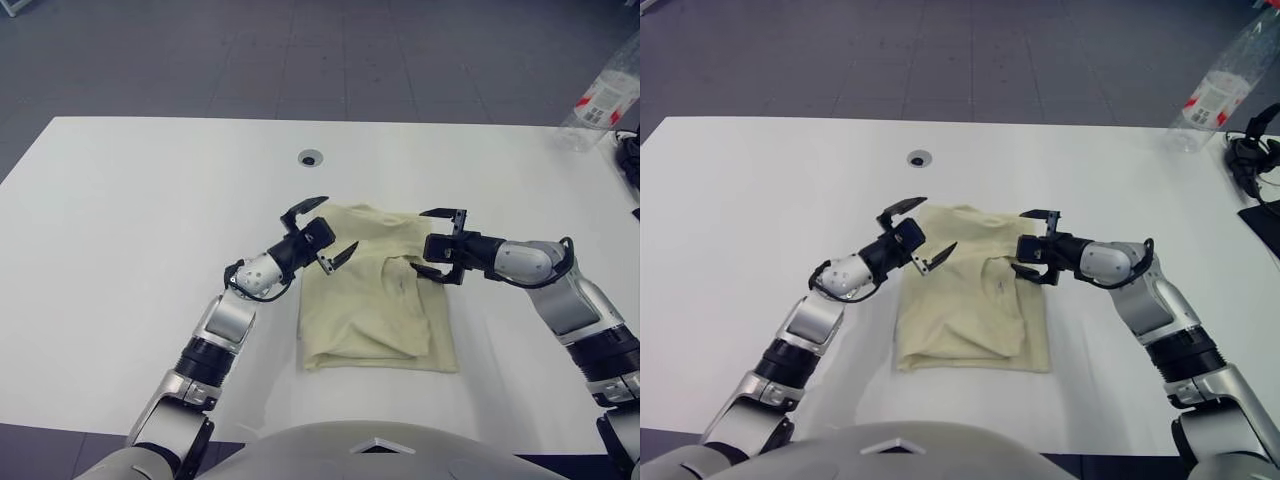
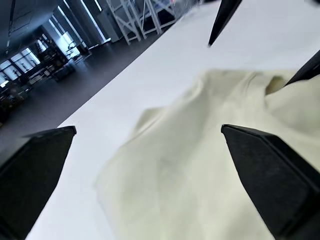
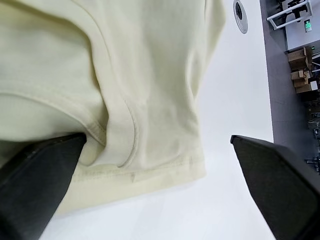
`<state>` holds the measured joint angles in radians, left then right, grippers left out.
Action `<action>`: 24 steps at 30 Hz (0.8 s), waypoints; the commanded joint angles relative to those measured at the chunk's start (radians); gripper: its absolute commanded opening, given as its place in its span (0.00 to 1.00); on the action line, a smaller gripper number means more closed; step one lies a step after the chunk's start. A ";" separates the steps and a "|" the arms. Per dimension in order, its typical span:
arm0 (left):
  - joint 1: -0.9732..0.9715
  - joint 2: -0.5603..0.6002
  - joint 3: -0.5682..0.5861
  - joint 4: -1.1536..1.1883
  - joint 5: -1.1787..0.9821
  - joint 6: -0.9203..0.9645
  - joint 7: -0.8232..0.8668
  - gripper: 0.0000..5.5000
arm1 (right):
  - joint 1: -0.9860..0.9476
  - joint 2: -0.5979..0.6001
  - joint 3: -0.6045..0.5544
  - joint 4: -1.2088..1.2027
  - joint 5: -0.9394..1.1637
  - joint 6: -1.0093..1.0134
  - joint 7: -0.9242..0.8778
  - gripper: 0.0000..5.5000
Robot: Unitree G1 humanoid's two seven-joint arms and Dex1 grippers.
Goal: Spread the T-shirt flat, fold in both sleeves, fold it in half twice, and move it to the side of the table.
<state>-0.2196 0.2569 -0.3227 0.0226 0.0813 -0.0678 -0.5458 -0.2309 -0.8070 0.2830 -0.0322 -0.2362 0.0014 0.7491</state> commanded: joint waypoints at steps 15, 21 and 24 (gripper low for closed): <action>0.326 0.289 0.217 -0.575 -0.171 0.112 -0.147 0.98 | 0.636 -0.110 -0.551 -0.678 0.447 0.176 0.283 0.98; 0.502 0.386 0.186 -0.621 -0.128 0.072 -0.216 0.98 | 0.709 -0.155 -0.480 -0.677 0.360 0.081 0.334 0.98; 0.499 0.387 0.179 -0.615 -0.128 0.069 -0.214 0.98 | 0.719 -0.164 -0.431 -0.657 0.304 0.043 0.333 0.98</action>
<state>0.2879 0.6362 -0.1383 -0.5842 -0.0604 0.0069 -0.7574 0.4815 -0.9524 -0.1834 -0.7052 0.1110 0.0723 1.0791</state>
